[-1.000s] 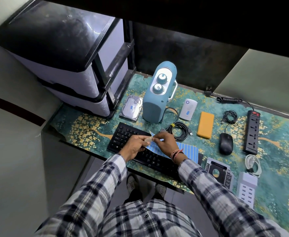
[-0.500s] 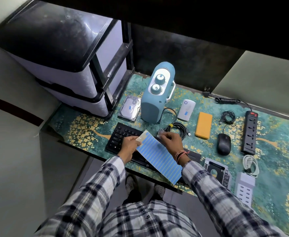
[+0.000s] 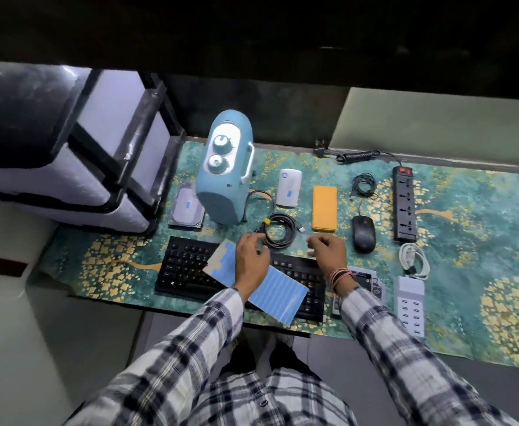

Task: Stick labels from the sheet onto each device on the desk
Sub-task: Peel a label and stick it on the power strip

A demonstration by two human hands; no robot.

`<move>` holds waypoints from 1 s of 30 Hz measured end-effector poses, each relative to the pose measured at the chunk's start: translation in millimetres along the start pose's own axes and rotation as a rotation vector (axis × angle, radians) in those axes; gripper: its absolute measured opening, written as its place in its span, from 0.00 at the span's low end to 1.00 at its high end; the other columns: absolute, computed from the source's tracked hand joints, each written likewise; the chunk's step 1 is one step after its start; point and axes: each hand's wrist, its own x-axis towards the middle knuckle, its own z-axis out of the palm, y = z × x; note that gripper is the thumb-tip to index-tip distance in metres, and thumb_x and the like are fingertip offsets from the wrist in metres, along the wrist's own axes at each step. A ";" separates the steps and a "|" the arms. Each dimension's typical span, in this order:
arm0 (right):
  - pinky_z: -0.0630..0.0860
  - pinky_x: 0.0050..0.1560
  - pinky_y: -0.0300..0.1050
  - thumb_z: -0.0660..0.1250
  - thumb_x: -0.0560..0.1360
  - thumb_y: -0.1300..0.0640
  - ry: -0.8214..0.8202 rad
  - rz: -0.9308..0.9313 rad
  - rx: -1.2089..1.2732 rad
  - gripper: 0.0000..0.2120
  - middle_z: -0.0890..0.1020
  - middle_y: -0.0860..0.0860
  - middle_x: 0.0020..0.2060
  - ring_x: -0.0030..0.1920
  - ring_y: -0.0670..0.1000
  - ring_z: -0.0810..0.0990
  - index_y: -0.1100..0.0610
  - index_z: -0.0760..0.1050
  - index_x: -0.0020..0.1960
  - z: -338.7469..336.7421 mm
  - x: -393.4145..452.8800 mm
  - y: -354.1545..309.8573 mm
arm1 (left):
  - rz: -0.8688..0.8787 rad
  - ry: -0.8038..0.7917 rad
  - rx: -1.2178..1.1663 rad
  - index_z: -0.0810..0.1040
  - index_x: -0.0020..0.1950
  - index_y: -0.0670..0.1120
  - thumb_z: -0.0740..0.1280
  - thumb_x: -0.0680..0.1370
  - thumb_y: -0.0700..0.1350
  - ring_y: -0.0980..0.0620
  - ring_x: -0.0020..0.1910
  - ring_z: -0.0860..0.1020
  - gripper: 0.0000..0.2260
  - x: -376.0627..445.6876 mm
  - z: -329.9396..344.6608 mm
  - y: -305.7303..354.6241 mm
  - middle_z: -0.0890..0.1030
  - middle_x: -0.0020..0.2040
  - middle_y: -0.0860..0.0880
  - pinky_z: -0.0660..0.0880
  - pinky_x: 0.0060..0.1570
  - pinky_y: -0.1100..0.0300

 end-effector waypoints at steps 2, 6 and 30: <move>0.84 0.43 0.55 0.68 0.73 0.56 0.080 0.001 0.015 0.13 0.83 0.62 0.36 0.36 0.51 0.81 0.67 0.79 0.38 -26.4 9.7 3.0 | 0.013 -0.103 -0.042 0.77 0.66 0.44 0.63 0.82 0.40 0.51 0.55 0.77 0.13 -0.7 20.6 20.7 0.76 0.59 0.50 0.76 0.52 0.58; 0.75 0.37 0.44 0.66 0.70 0.54 0.305 0.037 0.010 0.14 0.76 0.52 0.27 0.32 0.50 0.73 0.63 0.75 0.31 -89.6 35.6 9.5 | 0.023 -0.288 -0.070 0.78 0.67 0.45 0.65 0.80 0.43 0.53 0.58 0.78 0.15 1.4 75.0 66.7 0.79 0.60 0.49 0.78 0.58 0.55; 0.82 0.42 0.57 0.59 0.69 0.57 0.306 0.272 0.236 0.06 0.83 0.61 0.37 0.41 0.63 0.84 0.54 0.74 0.37 -233.8 130.3 42.9 | -0.219 -0.806 -0.263 0.76 0.58 0.43 0.60 0.80 0.33 0.52 0.51 0.76 0.11 8.3 244.4 199.5 0.80 0.54 0.48 0.71 0.48 0.59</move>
